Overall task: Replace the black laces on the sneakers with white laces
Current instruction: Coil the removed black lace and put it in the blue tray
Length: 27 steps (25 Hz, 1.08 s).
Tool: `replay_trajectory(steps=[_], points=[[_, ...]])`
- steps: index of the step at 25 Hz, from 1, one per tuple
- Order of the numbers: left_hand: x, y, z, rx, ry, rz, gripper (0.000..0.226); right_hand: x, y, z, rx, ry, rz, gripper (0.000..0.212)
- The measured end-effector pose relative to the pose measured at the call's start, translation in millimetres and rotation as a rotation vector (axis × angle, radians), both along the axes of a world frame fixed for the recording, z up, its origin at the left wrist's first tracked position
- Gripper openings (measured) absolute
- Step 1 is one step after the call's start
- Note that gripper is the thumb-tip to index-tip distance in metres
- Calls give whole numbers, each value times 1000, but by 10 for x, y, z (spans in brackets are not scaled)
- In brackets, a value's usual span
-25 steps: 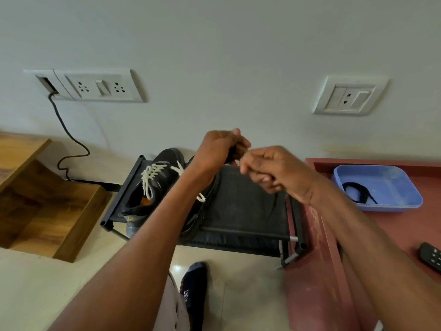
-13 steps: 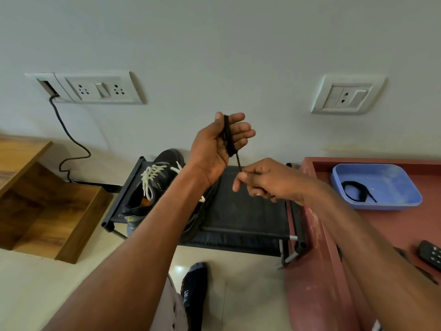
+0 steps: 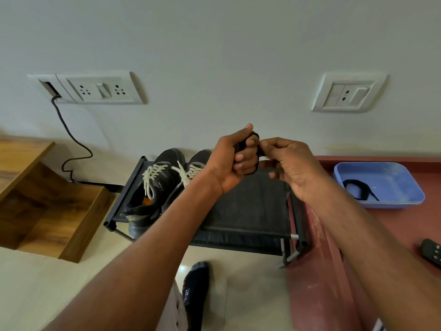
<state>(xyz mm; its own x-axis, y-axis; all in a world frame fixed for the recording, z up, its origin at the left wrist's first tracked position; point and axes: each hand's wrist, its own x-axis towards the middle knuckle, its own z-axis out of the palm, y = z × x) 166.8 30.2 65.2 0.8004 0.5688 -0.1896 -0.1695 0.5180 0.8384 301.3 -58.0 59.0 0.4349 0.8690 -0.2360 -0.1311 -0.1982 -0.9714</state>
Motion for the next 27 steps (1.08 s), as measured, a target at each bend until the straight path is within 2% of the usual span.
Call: replay_trajectory(steps=[3, 9, 13, 16, 18, 21, 23, 27], points=[[39, 30, -26, -137, -123, 113, 43, -98, 43, -31, 29, -61, -50, 11], [227, -57, -31, -164, -136, 197, 43, -39, -29, 78, 82, -149, -78, 11], [393, -172, 12, -139, -134, 120, 45, 179, -75, 147, 16, -145, -104, 14], [594, -341, 5, -82, -109, 37, 47, 504, -182, 136, -58, -349, -140, 24], [770, -473, -80, -13, -18, 1, 47, 796, -342, 142, -120, -527, -187, 26], [1162, -622, -273, 232, 263, -16, 46, 1236, -614, 105, -263, -773, -215, 17], [1500, -731, -329, 384, 391, -49, 45, 1509, -737, 3, -370, -797, -313, 14], [2051, -868, -410, 582, 574, -75, 27, 1943, -886, -269, -618, -745, -412, 14]])
